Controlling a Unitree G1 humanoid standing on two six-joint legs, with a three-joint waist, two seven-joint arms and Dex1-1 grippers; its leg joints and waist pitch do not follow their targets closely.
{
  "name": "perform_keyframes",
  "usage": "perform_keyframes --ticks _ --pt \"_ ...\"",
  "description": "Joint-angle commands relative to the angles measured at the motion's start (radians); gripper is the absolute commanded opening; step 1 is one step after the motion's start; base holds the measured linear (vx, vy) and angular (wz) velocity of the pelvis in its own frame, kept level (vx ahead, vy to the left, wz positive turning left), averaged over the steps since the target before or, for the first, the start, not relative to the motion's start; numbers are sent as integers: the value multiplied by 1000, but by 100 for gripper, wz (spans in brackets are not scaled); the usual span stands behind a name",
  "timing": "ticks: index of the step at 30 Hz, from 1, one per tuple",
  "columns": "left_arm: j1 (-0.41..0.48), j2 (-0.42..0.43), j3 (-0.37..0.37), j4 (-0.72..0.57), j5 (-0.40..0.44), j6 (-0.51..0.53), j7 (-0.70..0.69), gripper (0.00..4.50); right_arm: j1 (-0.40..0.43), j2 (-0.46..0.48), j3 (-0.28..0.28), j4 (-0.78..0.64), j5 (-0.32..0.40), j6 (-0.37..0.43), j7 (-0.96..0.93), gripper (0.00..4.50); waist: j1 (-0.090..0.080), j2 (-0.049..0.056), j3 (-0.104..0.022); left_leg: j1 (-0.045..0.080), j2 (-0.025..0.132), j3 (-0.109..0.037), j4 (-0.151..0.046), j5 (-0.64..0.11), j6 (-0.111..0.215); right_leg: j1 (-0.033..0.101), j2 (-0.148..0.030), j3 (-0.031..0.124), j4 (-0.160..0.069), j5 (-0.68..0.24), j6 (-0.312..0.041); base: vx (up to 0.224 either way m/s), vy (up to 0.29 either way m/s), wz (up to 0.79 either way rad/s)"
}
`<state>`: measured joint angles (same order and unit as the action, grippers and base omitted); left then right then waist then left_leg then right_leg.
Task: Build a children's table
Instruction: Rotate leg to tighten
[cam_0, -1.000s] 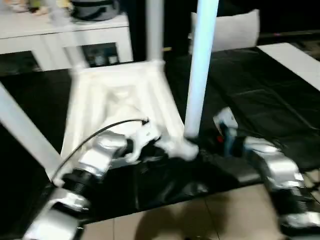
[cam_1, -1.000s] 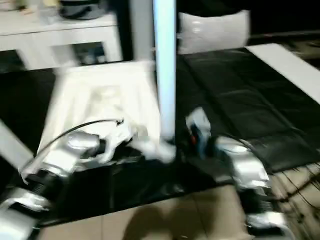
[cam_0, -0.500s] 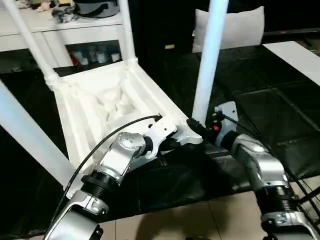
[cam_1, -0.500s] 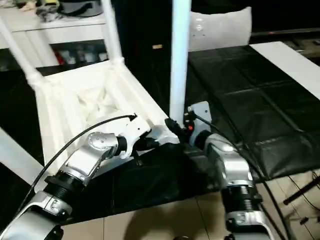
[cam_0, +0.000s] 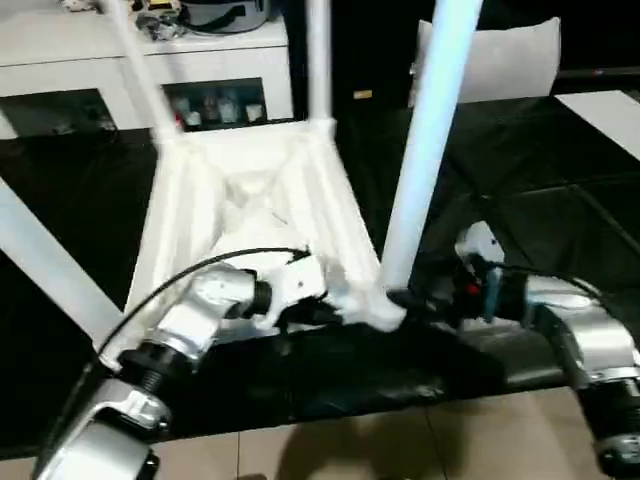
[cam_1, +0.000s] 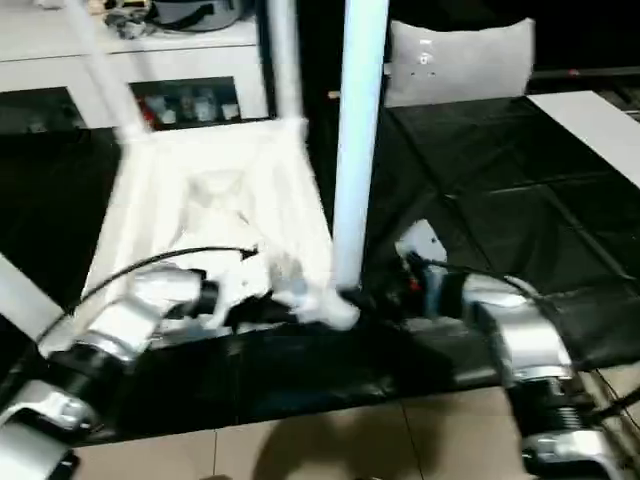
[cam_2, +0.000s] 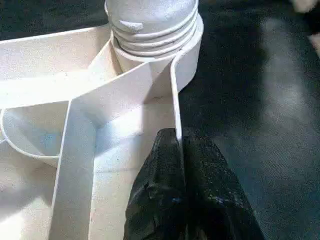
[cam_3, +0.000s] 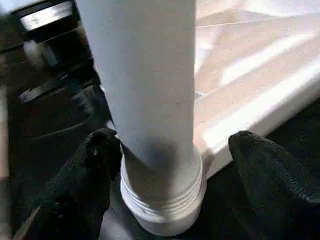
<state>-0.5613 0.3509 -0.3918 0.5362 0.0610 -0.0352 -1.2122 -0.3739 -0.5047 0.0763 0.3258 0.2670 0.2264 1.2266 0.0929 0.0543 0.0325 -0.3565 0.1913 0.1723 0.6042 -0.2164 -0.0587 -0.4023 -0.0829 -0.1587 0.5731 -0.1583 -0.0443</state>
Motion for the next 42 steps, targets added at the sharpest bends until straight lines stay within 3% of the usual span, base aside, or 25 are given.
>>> perform_keyframes --ticks 1,3,10,13,22,26,29,32,33,34,36,37,38,40,42 --pt "-22 12 -59 -12 3 -57 -110 0 3 -16 23 -15 14 -20 67 383 0 -11 -66 -1 46 -12 -58 -86 128 66 -76 64 -70 -288 -90 0 0 0" --pt "-24 21 -66 -9 -1 -72 -139 0 3 -21 30 -17 21 -20 96 349 4 -10 -66 1 48 -12 -59 -90 122 64 -77 64 -69 -290 -94 0 0 0" --pt "-48 44 -95 26 10 -144 -216 0 8 -42 65 -43 78 30 237 304 18 -13 -64 5 47 -12 -62 -119 105 65 -78 65 -73 -333 -83 0 0 0" --pt "-54 35 -93 31 6 -147 -227 0 12 -43 81 -52 83 44 262 266 19 -13 -64 5 48 -13 -62 -117 99 65 -78 65 -73 -337 -79 0 0 0" --pt "-58 27 -95 54 2 -157 -237 0 19 -48 97 -56 94 77 294 204 19 -14 -63 4 43 -11 -62 -118 93 65 -76 62 -79 -368 -62 0 0 0" --pt "-48 19 -72 42 -20 -99 -229 0 35 -36 84 -83 128 120 272 200 19 -15 -64 2 44 -12 -62 -109 93 66 -77 62 -77 -357 -63 0 0 0" --pt "-47 -5 -41 19 -23 -11 -152 0 47 21 50 -112 118 128 135 200 17 -15 -62 4 45 -11 -64 -110 87 63 -78 63 -81 -369 -62 0 0 0" --pt "-43 -36 -17 -10 -38 59 -90 0 23 92 21 -87 64 126 -54 199 6 -12 -54 8 32 -9 -62 -144 61 60 -75 53 -98 -478 -25 0 0 0" --pt "-41 -54 -4 -24 -46 93 -59 0 10 123 7 -74 47 124 -129 199 -4 -13 -51 11 27 -11 -62 -159 47 58 -75 45 -108 -528 -6 0 0 0" --pt "-39 -71 6 -36 -53 124 -28 0 -1 148 -5 -63 38 132 -187 199 -18 -15 -51 3 22 -13 -60 -167 39 64 -73 39 -111 -551 14 0 0 0" --pt "-33 -116 23 -65 -54 186 53 0 -21 200 -20 -46 9 141 -314 198 -42 -16 -50 3 22 -17 -59 -180 30 63 -72 33 -115 -560 29 0 0 0" --pt "-33 -119 23 -66 -54 189 58 0 -22 203 -20 -45 6 141 -321 198 -60 -13 -51 1 20 -18 -57 -193 34 63 -70 28 -119 -562 30 0 0 0" --pt "-31 -153 32 -74 -43 219 118 0 -30 241 -31 -39 -8 155 -399 198 -68 -16 -51 -2 19 -19 -57 -196 39 66 -71 27 -120 -557 33 0 0 0" --pt "-32 -186 42 -76 -31 239 179 0 -38 277 -44 -32 -25 167 -481 197 -90 -14 -59 -11 23 -23 -58 -163 59 73 -73 32 -110 -475 8 0 0 0" --pt "-36 -238 58 -73 -16 273 276 0 -54 326 -66 -8 -57 175 -613 197 -104 -13 -63 -13 26 -23 -58 -129 68 71 -73 36 -103 -415 -24 0 0 0"
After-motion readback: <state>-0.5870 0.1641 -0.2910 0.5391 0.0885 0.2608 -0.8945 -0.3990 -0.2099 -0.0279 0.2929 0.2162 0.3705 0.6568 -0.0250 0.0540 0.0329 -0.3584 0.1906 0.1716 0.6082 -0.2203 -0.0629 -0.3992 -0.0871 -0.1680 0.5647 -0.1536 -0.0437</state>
